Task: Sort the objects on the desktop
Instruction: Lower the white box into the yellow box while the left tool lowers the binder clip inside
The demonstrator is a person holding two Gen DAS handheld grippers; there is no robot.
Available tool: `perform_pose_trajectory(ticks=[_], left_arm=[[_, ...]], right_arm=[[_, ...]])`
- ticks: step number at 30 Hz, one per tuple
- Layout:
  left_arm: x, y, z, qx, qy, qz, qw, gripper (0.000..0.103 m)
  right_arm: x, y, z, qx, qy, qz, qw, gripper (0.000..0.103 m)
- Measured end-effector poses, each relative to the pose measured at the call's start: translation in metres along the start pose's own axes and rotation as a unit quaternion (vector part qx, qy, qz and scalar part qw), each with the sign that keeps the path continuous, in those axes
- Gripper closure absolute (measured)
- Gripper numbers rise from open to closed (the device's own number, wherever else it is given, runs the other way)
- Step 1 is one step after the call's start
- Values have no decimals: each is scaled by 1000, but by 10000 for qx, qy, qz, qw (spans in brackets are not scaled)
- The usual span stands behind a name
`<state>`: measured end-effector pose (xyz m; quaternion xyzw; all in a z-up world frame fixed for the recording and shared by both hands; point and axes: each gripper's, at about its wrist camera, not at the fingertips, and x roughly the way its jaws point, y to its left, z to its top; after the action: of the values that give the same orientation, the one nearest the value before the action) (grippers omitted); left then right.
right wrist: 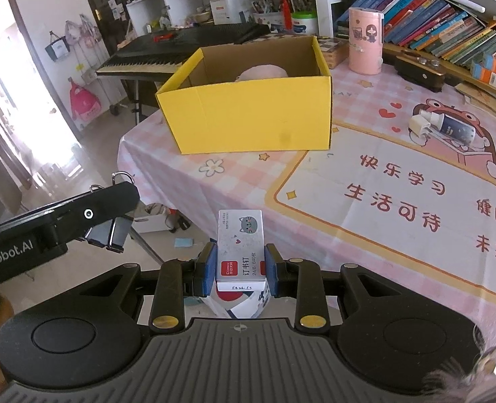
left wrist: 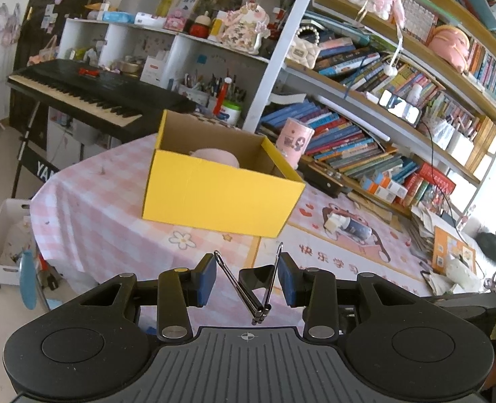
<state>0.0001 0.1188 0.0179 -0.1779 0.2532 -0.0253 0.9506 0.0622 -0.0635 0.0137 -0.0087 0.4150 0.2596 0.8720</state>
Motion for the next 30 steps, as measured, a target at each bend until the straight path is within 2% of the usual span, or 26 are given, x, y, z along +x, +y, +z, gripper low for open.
perform_pose_trajectory(ticks=[11, 22, 30], left_arm=[[16, 2, 27, 23, -311, -8, 9995, 65], [61, -1, 82, 172, -761, 245, 9966, 65], [110, -2, 114, 286, -877, 543, 9943, 65]], right_arm=[[9, -5, 33, -24, -166, 6, 9999, 75], [31, -31, 120, -153, -824, 214, 9962, 75], [59, -54, 173, -247, -1050, 332, 9936, 75]])
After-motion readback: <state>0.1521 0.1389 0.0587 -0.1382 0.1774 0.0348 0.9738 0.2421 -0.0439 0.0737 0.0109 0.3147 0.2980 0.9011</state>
